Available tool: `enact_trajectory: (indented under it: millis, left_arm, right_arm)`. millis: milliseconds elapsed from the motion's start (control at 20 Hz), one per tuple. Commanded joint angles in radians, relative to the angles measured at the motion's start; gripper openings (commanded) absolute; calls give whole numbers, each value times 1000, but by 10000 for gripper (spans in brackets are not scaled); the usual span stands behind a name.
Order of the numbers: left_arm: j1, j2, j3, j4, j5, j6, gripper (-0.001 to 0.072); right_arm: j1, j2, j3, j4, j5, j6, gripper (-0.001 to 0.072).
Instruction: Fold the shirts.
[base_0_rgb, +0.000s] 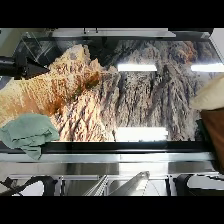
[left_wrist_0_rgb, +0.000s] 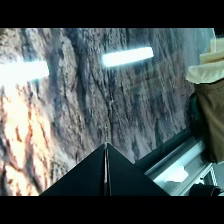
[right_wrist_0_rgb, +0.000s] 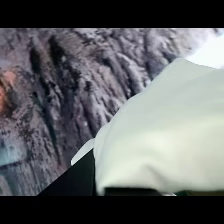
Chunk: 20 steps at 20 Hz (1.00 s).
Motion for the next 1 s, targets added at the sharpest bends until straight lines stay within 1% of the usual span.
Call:
enact_trajectory:
  millis: [0,50,200,250,350,400,450,550,600,650,750,800,850,900,950]
  left_arm:
    - [-1,0,0,1,-5,0,11]
    - [-1,0,0,0,-3,0,11]
    - [-1,0,0,0,-4,0,11]
    - [-1,0,0,0,-4,0,11]
    - [-1,0,0,0,-3,0,11]
    - [-1,0,0,0,-3,-1,11]
    - [-1,0,0,0,-3,0,11]
    - [-1,0,0,0,-5,0,11]
    - [-1,0,0,0,-5,0,11]
    - [-1,0,0,0,-5,0,11]
    - [-1,0,0,0,-9,0,11]
    - [-1,0,0,0,-10,0,11]
    - [-1,0,0,0,-10,0,11]
    - [-1,0,0,1,-10,0,11]
    - [-1,0,0,0,-12,0,11]
  right_arm:
    - [-108,3,1,-1,40,-61,13]
    - [-108,3,3,-1,23,-106,14]
    - [-108,5,47,53,-72,-189,14]
    - [-108,11,66,48,-113,-195,14]
    - [-108,31,74,48,-184,-245,13]
    - [-108,36,74,48,-194,-255,14]
    - [-108,38,74,48,-175,-264,14]
    - [-108,38,74,36,-83,-270,14]
    - [-108,38,73,34,-42,-255,13]
    - [-108,41,73,7,-2,-211,14]
    - [-109,45,73,-86,124,-145,14]
    - [-109,45,66,-157,189,-90,13]
    - [-109,45,54,-237,259,-43,14]
    - [-109,46,29,-352,312,2,14]
    - [-110,61,-3,-420,311,15,14]
